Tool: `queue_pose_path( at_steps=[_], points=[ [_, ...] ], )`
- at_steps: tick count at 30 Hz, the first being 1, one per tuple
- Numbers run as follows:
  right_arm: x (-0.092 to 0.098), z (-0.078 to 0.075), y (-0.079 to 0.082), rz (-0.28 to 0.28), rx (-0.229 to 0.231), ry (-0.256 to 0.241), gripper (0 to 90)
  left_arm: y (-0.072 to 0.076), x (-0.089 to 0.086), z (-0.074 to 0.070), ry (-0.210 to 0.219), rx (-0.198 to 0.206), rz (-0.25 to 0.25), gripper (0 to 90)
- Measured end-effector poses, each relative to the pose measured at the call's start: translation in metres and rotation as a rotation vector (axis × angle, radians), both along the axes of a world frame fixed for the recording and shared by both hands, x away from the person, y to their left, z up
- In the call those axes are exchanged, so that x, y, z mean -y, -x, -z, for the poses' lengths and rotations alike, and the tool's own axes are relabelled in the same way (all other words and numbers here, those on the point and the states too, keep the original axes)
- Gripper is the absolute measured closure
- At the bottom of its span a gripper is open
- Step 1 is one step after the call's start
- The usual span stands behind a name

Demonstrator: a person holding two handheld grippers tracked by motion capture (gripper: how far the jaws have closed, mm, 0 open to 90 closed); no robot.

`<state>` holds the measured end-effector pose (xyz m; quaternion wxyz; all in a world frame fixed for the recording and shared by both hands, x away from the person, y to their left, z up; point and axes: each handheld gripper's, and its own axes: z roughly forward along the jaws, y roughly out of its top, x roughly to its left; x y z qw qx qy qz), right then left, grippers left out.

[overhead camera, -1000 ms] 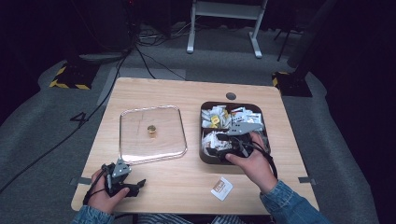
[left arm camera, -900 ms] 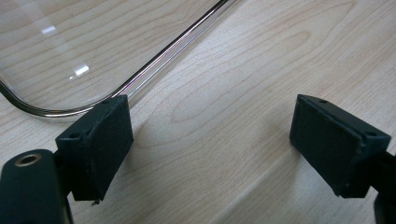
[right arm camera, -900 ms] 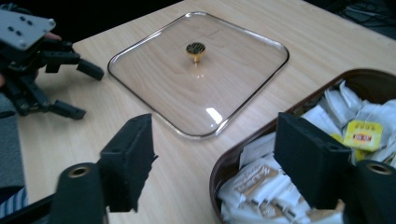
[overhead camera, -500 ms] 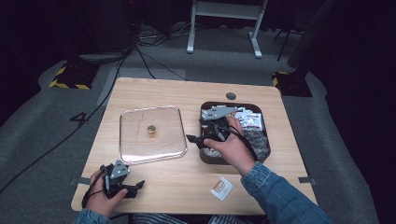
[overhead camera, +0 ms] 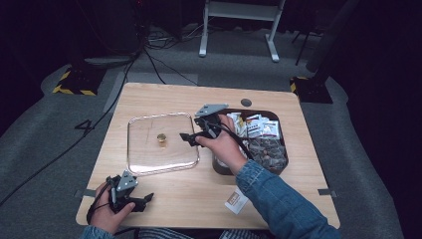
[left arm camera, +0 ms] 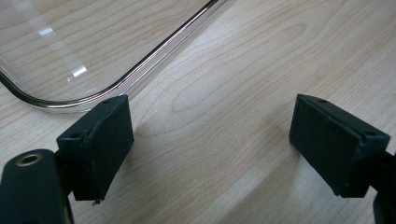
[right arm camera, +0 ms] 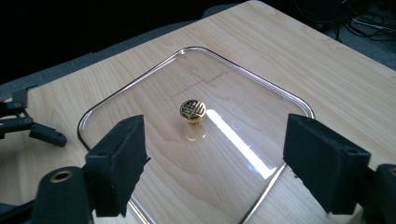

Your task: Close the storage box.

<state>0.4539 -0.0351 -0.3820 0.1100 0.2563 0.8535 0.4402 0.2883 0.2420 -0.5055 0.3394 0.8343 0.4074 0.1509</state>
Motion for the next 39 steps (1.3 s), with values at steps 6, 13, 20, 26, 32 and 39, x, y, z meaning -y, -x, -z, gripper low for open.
queue_pose_path(
  at_steps=[6, 13, 20, 26, 32, 39],
  points=[
    [-0.023, 0.012, -0.009, 0.018, 0.013, 0.020, 25.6, 0.000, 0.000, 0.000, 0.003, 0.000, 0.000, 13.9],
    [-0.051, 0.032, -0.022, 0.029, -0.021, 0.033, 25.5, 0.000, 0.000, 0.000, -0.001, 0.004, -0.003, 13.8],
    [-0.074, 0.056, -0.031, 0.033, -0.056, 0.060, 29.5, 0.000, 0.000, 0.000, -0.001, 0.004, -0.003, 13.8],
    [-0.092, 0.074, -0.034, 0.008, -0.079, 0.092, 34.1, 0.000, 0.000, 0.000, -0.002, 0.002, -0.001, 13.8],
    [-0.105, 0.091, -0.037, 0.009, -0.084, 0.107, 40.8, 0.000, 0.000, 0.000, -0.003, -0.001, 0.001, 13.8],
    [-0.110, 0.102, -0.041, 0.005, -0.078, 0.125, 49.9, 0.000, 0.000, 0.000, -0.002, 0.002, -0.001, 13.8]
  ],
)
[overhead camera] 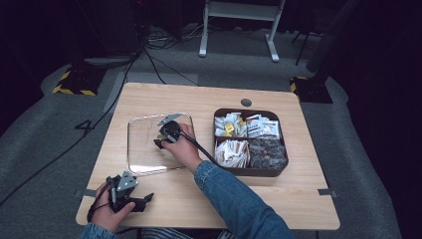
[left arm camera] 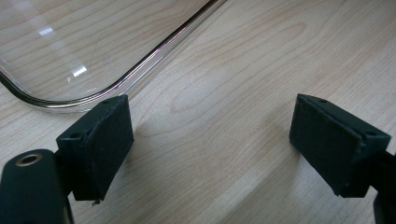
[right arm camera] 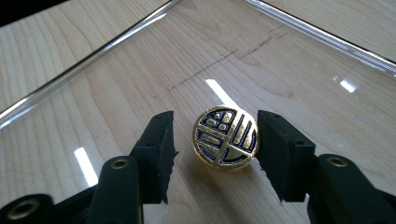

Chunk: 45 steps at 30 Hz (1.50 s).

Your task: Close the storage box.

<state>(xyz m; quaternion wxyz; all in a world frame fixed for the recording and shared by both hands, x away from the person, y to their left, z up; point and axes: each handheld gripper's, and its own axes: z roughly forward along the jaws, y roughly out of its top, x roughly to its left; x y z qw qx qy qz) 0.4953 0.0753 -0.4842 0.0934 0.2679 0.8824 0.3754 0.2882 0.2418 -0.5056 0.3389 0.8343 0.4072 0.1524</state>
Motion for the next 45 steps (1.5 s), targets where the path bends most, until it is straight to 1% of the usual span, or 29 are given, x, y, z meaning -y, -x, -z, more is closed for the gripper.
queue_pose_path(
  at_steps=[2, 5, 7, 9, 13, 15, 18, 20, 28, 31, 37, 45],
  points=[
    [0.000, 0.002, -0.001, -0.002, 0.008, 0.016, 52.8, 0.000, 0.000, 0.000, -0.001, -0.004, 0.002, 13.8],
    [-0.001, 0.006, -0.004, 0.002, 0.000, 0.023, 55.6, 0.000, 0.000, 0.000, -0.001, -0.003, 0.002, 13.8],
    [-0.002, 0.008, -0.005, -0.010, 0.017, 0.023, 58.2, 0.000, 0.000, 0.000, 0.004, -0.003, -0.001, 13.6],
    [-0.002, 0.008, -0.005, -0.015, 0.019, 0.021, 58.6, 0.000, 0.000, 0.000, 0.001, -0.005, 0.003, 13.5],
    [-0.002, 0.008, -0.005, -0.020, 0.037, 0.030, 58.9, 0.000, 0.000, 0.000, 0.001, -0.001, 0.002, 13.5],
    [-0.002, 0.008, -0.006, -0.016, 0.030, 0.024, 58.9, 0.000, 0.000, 0.000, 0.004, -0.007, 0.003, 13.4],
    [-0.002, 0.008, -0.006, -0.013, 0.036, 0.024, 58.9, 0.000, 0.000, 0.000, 0.006, -0.009, 0.002, 13.4],
    [-0.002, 0.008, -0.006, -0.013, 0.046, 0.028, 58.9, 0.000, 0.000, 0.000, 0.004, -0.008, 0.006, 13.2],
    [-0.004, 0.006, -0.004, -0.021, 0.056, 0.047, 59.0, 0.000, 0.000, 0.000, 0.006, -0.009, 0.004, 13.1],
    [-0.006, 0.002, -0.002, -0.020, 0.056, 0.046, 59.0, 0.000, 0.000, 0.000, 0.006, -0.009, 0.004, 13.1],
    [-0.005, -0.013, 0.002, -0.023, 0.062, 0.021, 59.0, 0.000, 0.000, 0.000, 0.006, -0.008, 0.005, 12.9],
    [0.004, -0.036, 0.005, -0.020, 0.087, -0.010, 59.0, -0.001, 0.000, 0.000, 0.003, -0.005, 0.009, 12.8]
  ],
)
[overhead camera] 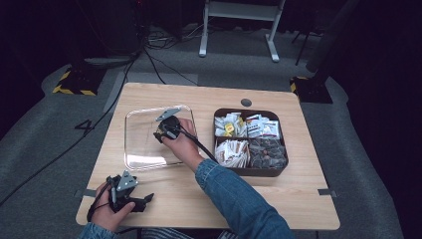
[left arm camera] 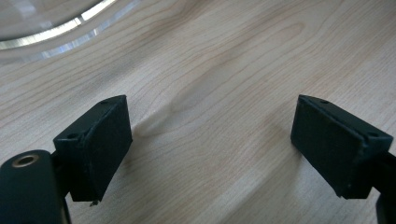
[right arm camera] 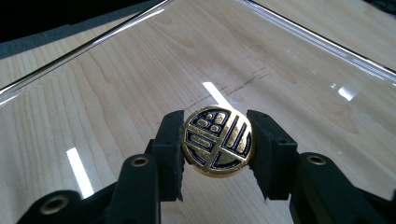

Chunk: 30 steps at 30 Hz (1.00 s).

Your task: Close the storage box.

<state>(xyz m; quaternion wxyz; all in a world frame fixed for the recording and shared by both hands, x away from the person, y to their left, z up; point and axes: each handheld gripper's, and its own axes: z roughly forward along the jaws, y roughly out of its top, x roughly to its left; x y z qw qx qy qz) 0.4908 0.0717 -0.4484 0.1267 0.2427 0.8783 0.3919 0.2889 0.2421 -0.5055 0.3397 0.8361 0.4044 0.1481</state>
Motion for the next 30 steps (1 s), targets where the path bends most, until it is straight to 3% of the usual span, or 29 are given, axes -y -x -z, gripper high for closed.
queue_pose_path(
  at_steps=[12, 30],
  points=[
    [0.026, -0.039, 0.004, 0.028, 0.044, -0.047, 59.0, 0.000, 0.000, 0.000, 0.001, -0.002, -0.002, 12.7],
    [0.096, -0.083, 0.014, 0.110, 0.092, -0.064, 59.0, -0.002, 0.001, 0.000, 0.003, -0.002, -0.005, 12.5]
  ],
)
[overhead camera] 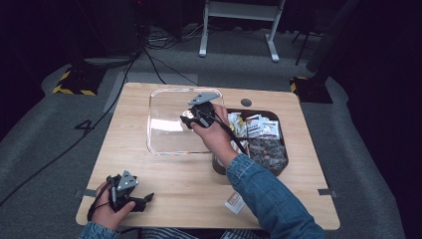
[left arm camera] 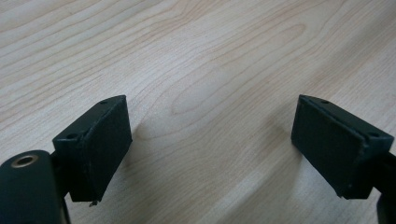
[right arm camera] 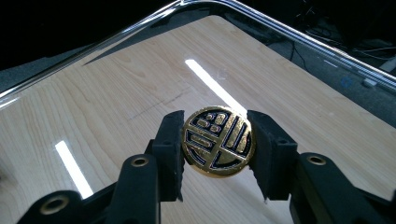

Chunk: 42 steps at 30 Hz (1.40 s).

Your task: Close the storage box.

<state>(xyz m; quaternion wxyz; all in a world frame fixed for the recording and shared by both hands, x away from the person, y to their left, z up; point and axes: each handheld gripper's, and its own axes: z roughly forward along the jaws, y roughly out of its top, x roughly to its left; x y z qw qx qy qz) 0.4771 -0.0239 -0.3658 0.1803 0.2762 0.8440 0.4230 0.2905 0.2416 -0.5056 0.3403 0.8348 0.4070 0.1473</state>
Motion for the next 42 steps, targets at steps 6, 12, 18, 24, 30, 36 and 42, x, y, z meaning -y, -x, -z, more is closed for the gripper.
queue_pose_path(
  at_steps=[6, 12, 18, 24, 30, 36, 42],
  points=[
    [0.025, -0.007, 0.004, 0.026, 0.002, 0.025, 59.0, -0.002, 0.000, 0.000, -0.006, 0.005, 0.003, 12.6],
    [0.053, -0.012, 0.005, 0.065, 0.005, 0.020, 59.0, -0.003, 0.000, 0.000, -0.005, 0.001, 0.002, 12.5],
    [0.083, -0.015, 0.008, 0.107, 0.001, 0.008, 59.0, -0.003, 0.000, 0.000, -0.008, 0.001, 0.004, 12.5],
    [0.109, -0.022, 0.015, 0.132, 0.007, -0.005, 59.0, -0.003, 0.000, 0.000, -0.008, 0.003, 0.003, 12.5],
    [0.134, -0.027, 0.021, 0.164, 0.014, -0.015, 59.0, -0.003, 0.000, 0.000, -0.008, 0.002, 0.003, 12.5],
    [0.153, -0.025, 0.028, 0.182, 0.003, 0.000, 59.0, -0.003, 0.000, 0.000, -0.007, 0.002, 0.003, 12.5],
    [0.168, -0.017, 0.034, 0.199, -0.010, 0.007, 59.0, -0.003, 0.000, 0.000, -0.008, 0.002, 0.003, 12.5]
  ],
)
